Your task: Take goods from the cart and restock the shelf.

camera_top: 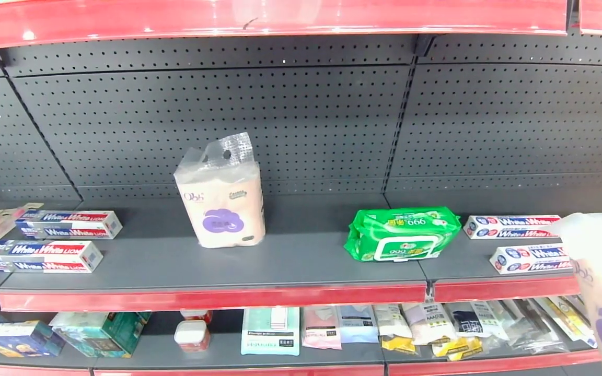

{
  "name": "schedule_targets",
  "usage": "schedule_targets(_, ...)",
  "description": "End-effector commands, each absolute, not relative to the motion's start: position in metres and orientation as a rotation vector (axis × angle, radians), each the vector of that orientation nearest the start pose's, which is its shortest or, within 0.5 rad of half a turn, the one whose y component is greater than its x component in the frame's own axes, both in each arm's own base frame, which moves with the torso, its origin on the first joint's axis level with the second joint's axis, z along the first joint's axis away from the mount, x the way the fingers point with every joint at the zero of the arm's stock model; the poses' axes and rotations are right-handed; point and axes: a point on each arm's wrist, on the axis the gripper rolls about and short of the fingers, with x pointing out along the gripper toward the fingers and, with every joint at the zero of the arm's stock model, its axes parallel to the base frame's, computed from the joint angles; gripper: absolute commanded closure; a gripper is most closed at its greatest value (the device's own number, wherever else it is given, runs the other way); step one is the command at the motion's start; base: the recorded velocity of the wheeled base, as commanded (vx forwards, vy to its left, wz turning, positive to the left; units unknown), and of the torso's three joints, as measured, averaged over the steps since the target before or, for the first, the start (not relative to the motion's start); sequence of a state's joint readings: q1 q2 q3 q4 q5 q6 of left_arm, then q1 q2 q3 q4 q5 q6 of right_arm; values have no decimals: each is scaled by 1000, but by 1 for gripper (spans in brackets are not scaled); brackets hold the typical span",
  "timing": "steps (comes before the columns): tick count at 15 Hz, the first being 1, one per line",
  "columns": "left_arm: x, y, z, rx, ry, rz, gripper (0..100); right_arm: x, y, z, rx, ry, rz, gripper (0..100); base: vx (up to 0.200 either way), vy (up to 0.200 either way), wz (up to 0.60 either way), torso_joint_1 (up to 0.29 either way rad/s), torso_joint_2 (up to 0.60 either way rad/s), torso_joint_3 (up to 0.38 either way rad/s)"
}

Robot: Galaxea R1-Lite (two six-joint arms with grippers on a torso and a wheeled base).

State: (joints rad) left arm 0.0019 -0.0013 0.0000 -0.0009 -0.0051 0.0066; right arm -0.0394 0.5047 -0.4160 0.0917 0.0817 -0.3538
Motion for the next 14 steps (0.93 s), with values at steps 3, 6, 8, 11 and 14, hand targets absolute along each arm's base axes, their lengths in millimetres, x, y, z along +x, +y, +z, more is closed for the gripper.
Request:
schedule_targets(3, -21, 0, 76, 14, 26, -9, 0, 10, 3, 185, -249, 116, 168, 100, 0, 0, 0, 0, 0, 0)
schedule_targets(6, -19, 0, 77, 92, 50, -48, 0, 4, 3, 185, -233, 88, 150, 100, 0, 0, 0, 0, 0, 0)
schedule_targets(8, -18, 0, 77, 95, 52, -64, 0, 1, 4, 182, -212, 80, 165, 100, 0, 0, 0, 0, 0, 0)
schedule_targets(11, -20, -1, 130, 70, -40, -101, 0, 0, 4, 184, -170, 70, 179, 100, 0, 0, 0, 0, 0, 0)
schedule_targets(14, 41, -1, 223, -136, 77, -47, 0, 4, 3, 188, -187, 82, 173, 100, 0, 0, 0, 0, 0, 0)
